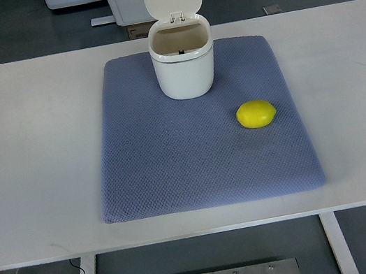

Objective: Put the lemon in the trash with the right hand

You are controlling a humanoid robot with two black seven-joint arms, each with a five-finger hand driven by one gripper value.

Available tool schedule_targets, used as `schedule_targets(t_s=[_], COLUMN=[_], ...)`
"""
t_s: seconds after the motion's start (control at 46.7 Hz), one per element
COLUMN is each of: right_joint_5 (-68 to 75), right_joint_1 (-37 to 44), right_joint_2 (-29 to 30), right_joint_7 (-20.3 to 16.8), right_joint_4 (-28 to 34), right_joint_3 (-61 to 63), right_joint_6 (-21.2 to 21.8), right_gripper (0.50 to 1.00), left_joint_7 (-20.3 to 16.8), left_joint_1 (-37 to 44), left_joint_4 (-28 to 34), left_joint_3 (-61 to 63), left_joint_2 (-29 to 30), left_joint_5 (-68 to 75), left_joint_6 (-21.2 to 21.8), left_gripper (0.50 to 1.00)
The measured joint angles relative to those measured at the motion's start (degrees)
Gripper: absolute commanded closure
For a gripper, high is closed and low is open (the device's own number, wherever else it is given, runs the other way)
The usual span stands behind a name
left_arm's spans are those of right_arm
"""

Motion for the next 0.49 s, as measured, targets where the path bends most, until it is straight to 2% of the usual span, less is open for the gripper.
schedule_targets(t_s=[0.214, 0.386, 0.493], right_joint_5=[-3.06, -8.88, -9.74], right_joint_1=[-0.05, 0.6, 0.78], right_joint_2=[-0.58, -0.93, -2.19], right_joint_7=[2.78, 3.02, 3.15], right_joint_4=[3.02, 4.5, 8.16], right_joint_3=[-3.51, -8.49, -9.09], right_joint_6=[1.5, 0.64, 0.63], right_gripper=[0.5, 0.5, 0.5], left_joint_7=[0.0, 0.0, 0.0], left_joint_1=[0.01, 0.01, 0.01], left_joint_4=[0.01, 0.01, 0.01], left_joint_3=[0.0, 0.0, 0.0], left_joint_2=[0.0, 0.0, 0.0], left_joint_5=[-0.01, -0.01, -0.01], left_joint_6=[0.0, 0.0, 0.0], left_gripper=[0.5, 0.5, 0.5])
